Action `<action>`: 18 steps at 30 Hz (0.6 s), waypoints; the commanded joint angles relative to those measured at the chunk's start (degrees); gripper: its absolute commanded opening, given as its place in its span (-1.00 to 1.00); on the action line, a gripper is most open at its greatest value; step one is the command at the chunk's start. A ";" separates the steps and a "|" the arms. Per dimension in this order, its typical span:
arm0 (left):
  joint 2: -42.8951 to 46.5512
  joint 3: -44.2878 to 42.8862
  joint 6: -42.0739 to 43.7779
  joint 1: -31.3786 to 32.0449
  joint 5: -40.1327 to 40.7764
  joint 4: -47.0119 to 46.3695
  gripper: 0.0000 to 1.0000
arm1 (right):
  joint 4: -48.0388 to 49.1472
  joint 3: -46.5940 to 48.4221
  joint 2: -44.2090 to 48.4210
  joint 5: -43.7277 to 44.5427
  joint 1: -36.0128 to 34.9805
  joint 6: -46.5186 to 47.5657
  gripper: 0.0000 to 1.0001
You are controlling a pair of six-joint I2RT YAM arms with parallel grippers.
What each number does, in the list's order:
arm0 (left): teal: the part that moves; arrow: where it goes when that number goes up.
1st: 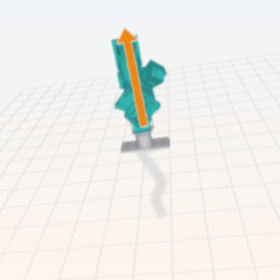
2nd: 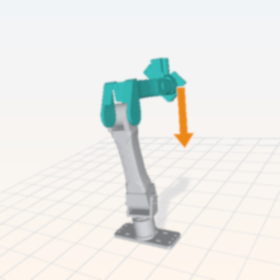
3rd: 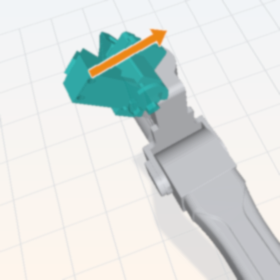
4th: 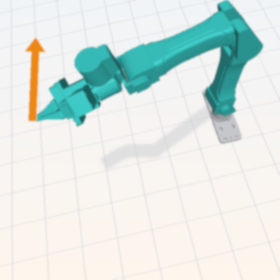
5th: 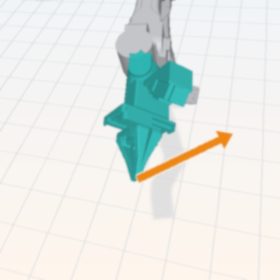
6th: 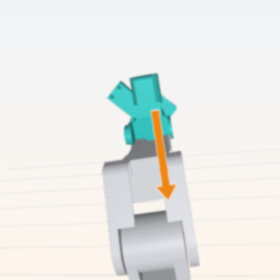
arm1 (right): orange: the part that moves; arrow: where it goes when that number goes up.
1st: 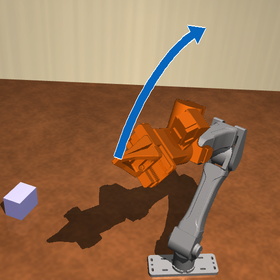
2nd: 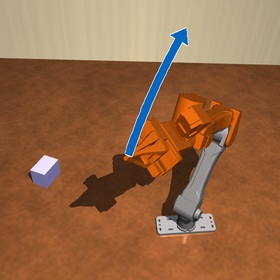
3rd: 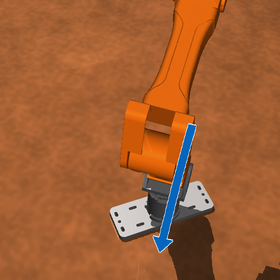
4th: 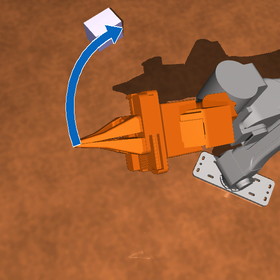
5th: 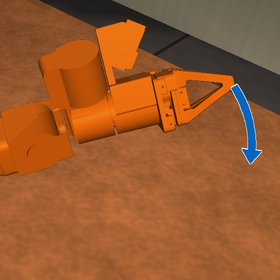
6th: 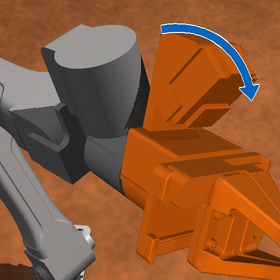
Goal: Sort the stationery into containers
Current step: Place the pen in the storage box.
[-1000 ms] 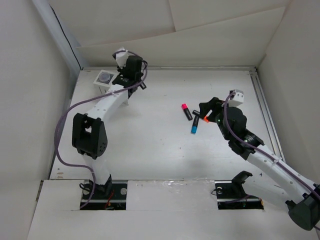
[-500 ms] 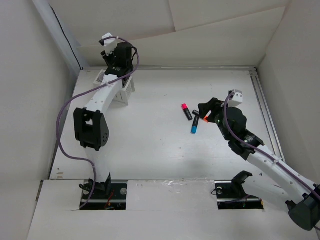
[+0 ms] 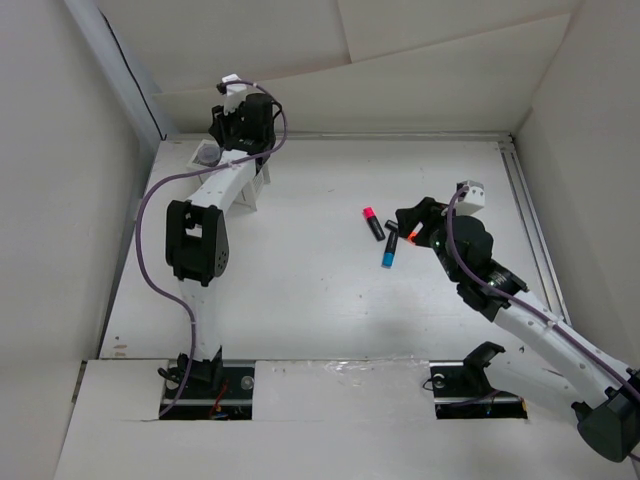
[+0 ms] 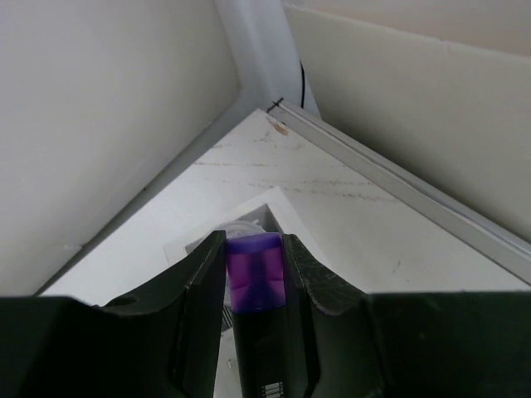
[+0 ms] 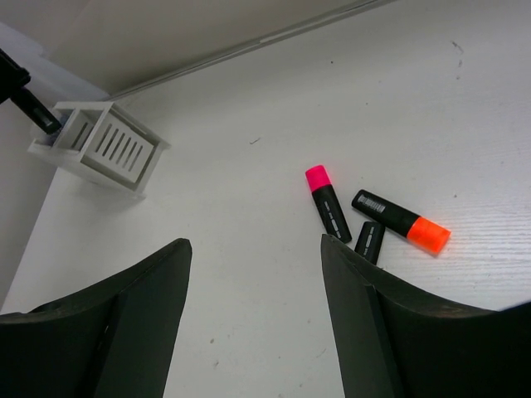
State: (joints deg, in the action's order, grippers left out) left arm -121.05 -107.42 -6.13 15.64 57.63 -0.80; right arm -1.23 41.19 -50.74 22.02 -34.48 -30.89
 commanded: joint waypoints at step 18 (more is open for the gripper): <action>-2.52 0.89 9.65 0.27 4.95 -15.19 -0.89 | 2.73 0.47 -0.94 -0.93 0.29 0.31 0.39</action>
State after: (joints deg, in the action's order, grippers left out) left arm -123.87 -107.24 1.96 15.68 61.23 -12.08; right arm -1.15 41.19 -51.42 21.52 -34.48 -30.87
